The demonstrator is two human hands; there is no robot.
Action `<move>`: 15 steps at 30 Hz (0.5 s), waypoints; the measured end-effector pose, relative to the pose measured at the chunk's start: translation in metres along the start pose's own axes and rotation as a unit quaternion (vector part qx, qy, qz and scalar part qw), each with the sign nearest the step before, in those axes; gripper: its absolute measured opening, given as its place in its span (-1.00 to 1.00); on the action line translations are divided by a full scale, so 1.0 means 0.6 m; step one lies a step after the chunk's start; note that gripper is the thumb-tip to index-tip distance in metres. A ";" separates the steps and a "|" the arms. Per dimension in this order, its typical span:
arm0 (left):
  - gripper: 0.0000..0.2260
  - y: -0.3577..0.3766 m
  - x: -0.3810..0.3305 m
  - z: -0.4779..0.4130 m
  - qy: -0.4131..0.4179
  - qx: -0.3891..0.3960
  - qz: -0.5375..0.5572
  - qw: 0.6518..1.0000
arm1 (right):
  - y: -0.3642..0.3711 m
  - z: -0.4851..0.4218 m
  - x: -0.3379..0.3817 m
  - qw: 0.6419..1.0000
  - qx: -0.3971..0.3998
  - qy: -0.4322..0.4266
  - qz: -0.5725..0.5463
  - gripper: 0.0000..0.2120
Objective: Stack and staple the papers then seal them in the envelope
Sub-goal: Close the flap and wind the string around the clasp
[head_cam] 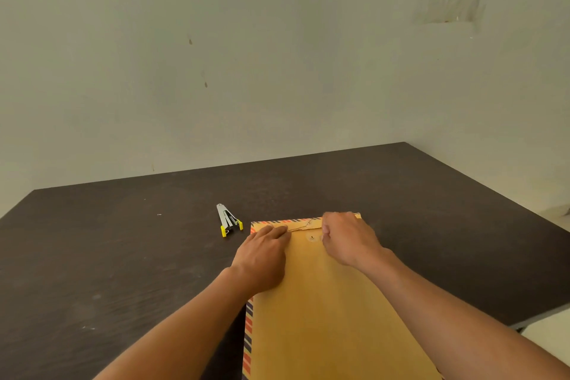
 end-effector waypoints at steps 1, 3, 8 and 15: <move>-0.51 0.002 0.004 -0.002 0.001 -0.001 0.015 1.000 | -0.001 -0.006 0.002 1.000 -0.012 -0.022 -0.016 -0.91; -0.53 0.007 0.009 -0.003 0.002 -0.011 0.036 0.999 | 0.002 -0.018 0.011 0.996 -0.022 -0.070 -0.040 -0.89; -0.58 0.004 0.011 0.001 -0.001 -0.056 0.075 0.996 | 0.021 -0.059 0.041 0.992 -0.020 -0.100 -0.068 -0.79; -0.56 -0.002 0.026 0.007 -0.022 -0.076 0.125 0.989 | 0.054 -0.084 0.053 0.989 0.002 -0.090 -0.114 -0.94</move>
Point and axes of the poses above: each hand's wrist, its own z-axis away from the middle knuckle, its own y-axis out of the palm, x = y × z, the point moved 7 cm from there along -z, towards the middle knuckle, and after that the axes turned 8 degrees about y, right-handed, at the moved point
